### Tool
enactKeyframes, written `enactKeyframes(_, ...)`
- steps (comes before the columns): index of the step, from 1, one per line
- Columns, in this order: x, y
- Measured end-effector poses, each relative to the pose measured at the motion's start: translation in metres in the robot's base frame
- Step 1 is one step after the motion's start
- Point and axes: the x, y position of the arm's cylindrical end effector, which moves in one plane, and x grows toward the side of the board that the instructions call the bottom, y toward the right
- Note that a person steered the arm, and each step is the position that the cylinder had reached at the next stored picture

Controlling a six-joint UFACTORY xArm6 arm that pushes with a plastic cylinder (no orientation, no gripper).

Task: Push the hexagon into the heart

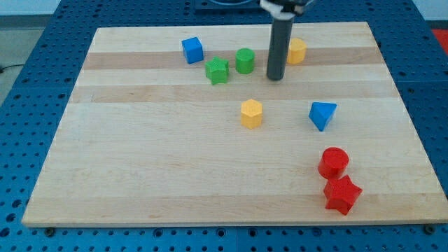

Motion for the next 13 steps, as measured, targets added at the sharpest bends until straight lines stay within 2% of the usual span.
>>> enactKeyframes(1,0.046,0.004)
enactKeyframes(2,0.092,-0.022)
enactKeyframes(3,0.118,-0.050)
enactKeyframes(4,0.117,-0.066)
enactKeyframes(6,0.068,-0.070)
enactKeyframes(10,0.062,-0.099)
enactKeyframes(12,0.062,-0.137)
enactKeyframes(13,0.062,-0.113)
